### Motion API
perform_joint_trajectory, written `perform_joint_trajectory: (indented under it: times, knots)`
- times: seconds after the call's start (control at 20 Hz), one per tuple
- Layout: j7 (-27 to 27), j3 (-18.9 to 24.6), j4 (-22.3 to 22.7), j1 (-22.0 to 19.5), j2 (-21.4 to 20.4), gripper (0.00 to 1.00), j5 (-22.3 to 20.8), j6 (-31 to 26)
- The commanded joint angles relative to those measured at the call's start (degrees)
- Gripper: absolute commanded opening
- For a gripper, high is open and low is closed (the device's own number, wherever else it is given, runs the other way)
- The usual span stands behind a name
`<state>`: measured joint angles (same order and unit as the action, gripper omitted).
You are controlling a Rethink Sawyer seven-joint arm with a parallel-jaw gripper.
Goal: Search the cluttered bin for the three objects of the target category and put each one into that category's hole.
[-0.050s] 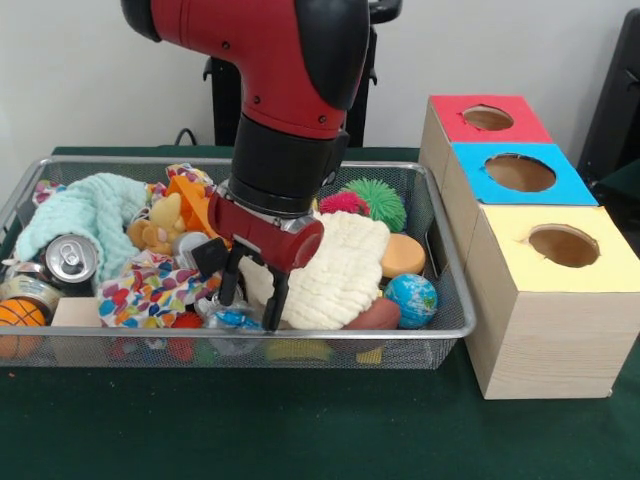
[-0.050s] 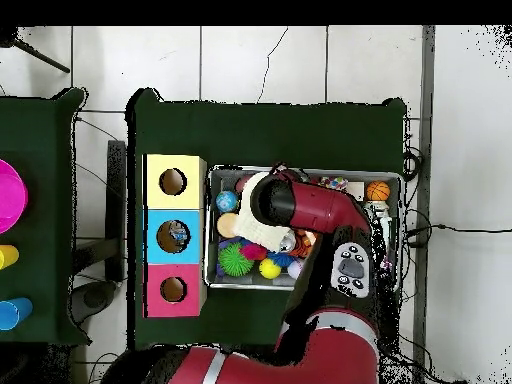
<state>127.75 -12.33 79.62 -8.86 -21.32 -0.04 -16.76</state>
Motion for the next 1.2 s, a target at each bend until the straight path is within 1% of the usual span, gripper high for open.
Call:
perform_joint_trajectory:
  times: [0.05, 0.3, 0.45, 0.5, 0.65, 0.8, 0.95, 1.05, 1.2]
  knots:
    - [3.2, 3.3, -0.4, 0.2, 4.5, 1.0, -1.7, 0.3]
    - [2.5, 3.3, -0.9, -0.2, 4.8, 1.0, -2.1, 0.1]
    - [2.3, 3.2, -0.9, -0.2, 4.8, 1.0, -2.7, 1.3]
    - [2.2, 3.2, -0.9, -0.2, 4.8, 0.0, -2.9, 1.7]
    - [2.5, 2.8, -1.1, 0.2, 4.9, 0.0, -2.8, 1.9]
    - [3.8, 1.0, -1.2, 1.3, 5.0, 0.0, -2.5, 2.0]
    - [4.4, 0.9, -0.9, 1.5, 4.4, 0.0, -1.7, 0.9]
    - [4.3, 1.1, 0.2, 1.7, 2.9, 0.0, -1.4, -0.5]
    - [3.9, 0.6, 1.9, 2.5, -1.1, 0.0, -1.2, -3.7]
